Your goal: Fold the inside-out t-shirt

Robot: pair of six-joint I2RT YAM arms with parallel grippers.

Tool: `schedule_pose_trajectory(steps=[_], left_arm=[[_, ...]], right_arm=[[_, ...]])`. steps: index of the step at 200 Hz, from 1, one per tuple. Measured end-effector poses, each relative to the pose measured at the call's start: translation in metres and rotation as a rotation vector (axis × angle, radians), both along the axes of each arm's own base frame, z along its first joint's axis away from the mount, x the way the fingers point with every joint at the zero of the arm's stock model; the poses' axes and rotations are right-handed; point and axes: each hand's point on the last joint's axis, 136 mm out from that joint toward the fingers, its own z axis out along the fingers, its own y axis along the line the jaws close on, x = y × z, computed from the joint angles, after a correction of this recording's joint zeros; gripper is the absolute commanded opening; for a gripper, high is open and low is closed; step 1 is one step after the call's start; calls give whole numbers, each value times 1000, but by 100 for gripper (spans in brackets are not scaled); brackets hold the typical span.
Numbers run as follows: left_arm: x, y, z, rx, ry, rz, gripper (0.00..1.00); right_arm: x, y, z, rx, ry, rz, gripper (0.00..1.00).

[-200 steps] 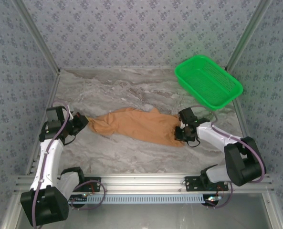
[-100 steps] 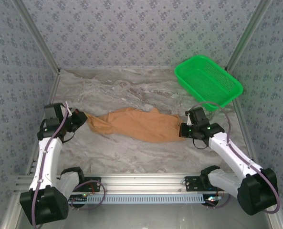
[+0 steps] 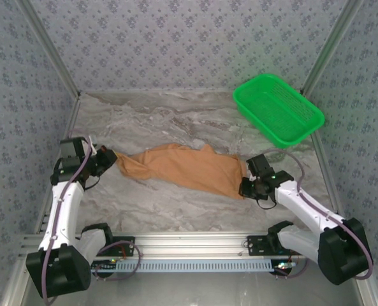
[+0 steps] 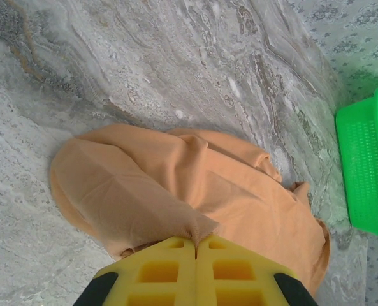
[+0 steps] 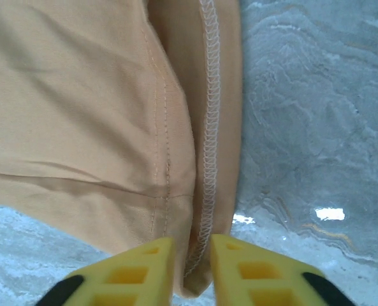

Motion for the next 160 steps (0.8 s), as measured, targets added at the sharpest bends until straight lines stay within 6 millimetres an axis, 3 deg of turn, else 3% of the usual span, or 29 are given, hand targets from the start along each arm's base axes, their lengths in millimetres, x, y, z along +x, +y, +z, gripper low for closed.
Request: schedule_pose_trajectory(steps=[55, 94, 126, 160], left_arm=[[0, -1, -1, -1, 2, -6, 0], [1, -1, 0, 0, -1, -7, 0], [1, -1, 0, 1, -4, -8, 0], [1, -1, 0, 2, -5, -8, 0]], right_arm=[[2, 7, -9, 17, 37, 7, 40], [7, 14, -19, 12, 61, 38, 38], [12, 20, -22, 20, 59, 59, 28], [15, 26, -22, 30, 50, 86, 1]])
